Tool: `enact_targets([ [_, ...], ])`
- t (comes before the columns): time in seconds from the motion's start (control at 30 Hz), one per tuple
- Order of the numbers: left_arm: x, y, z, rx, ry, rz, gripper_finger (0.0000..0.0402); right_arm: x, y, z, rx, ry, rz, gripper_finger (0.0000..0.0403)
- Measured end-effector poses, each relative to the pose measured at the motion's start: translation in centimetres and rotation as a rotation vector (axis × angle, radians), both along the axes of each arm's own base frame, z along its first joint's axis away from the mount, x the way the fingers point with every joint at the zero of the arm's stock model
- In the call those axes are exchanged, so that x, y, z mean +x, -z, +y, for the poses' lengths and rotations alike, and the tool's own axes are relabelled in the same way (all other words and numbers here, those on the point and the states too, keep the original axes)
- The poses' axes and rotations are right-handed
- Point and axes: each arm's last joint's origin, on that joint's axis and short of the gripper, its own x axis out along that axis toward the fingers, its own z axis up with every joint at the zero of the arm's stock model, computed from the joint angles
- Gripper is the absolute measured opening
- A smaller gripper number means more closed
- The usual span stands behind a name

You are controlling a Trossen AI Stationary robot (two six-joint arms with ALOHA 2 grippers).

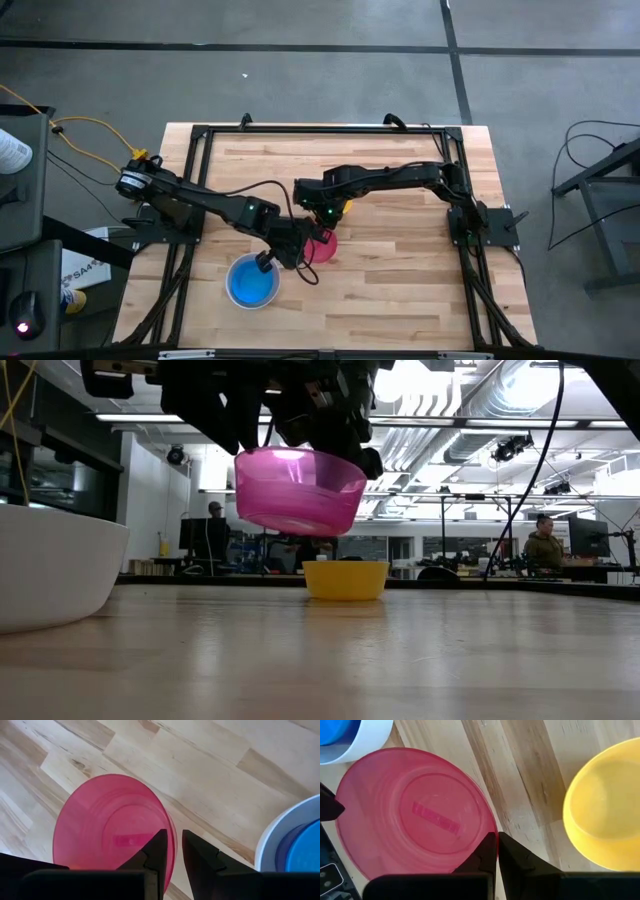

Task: Nest bowls inside each other
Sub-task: Stack the red bowl on the blue bowl

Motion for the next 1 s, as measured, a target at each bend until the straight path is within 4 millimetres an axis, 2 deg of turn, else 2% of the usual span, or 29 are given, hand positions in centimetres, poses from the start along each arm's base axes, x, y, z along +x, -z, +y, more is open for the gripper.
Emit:
enact_targets([
  [0.73,-0.1,0.1,0.1,0.048,-0.022,0.013,0.0058,0.0,-0.1,-0.1,-0.01,0.002,0.0,0.0003],
  [1.0,-0.4,0.2,-0.9,0.151,-0.013,-0.013,0.0058,0.1,-0.2,0.0,0.004,-0.007,-0.014,0.0003],
])
